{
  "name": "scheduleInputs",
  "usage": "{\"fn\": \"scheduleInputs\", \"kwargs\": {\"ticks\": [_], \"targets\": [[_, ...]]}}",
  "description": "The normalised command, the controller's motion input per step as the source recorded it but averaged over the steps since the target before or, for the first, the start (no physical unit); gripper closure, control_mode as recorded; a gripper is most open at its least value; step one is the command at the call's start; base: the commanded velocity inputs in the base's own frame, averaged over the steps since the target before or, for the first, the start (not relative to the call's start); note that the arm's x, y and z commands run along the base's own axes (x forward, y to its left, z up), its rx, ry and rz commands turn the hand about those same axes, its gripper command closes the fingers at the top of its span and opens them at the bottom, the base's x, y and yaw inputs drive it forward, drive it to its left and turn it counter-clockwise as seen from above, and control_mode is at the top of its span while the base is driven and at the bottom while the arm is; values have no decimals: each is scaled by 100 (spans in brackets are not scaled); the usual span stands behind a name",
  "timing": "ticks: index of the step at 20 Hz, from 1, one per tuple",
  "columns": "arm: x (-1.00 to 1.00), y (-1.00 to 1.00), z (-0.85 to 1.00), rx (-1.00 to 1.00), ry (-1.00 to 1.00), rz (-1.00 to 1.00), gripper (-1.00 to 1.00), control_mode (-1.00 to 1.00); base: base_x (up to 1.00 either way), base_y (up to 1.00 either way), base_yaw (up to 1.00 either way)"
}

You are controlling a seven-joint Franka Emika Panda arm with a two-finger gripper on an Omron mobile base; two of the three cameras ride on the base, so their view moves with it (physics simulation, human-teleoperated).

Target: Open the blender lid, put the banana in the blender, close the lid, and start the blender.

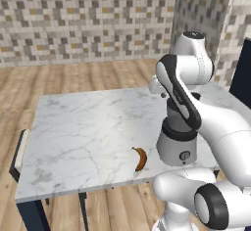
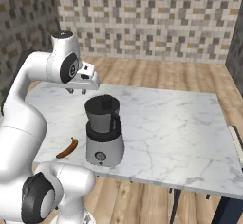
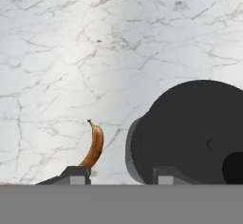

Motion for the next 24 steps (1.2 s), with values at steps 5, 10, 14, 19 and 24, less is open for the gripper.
{"fn": "scheduleInputs", "kwargs": {"ticks": [5, 10, 14, 19, 24], "targets": [[0, 0, 0, 0, 0, 0, -100, 100, -2, 1, 0], [0, 0, 0, 0, 0, 0, -100, 100, -2, 52, 0], [0, 0, 0, 0, 0, 0, -100, 100, 0, 71, 0], [0, 0, 0, 0, 0, 0, -100, 100, 0, 50, 0], [0, 0, 0, 0, 0, 0, -100, 100, 0, 9, 0]]}}
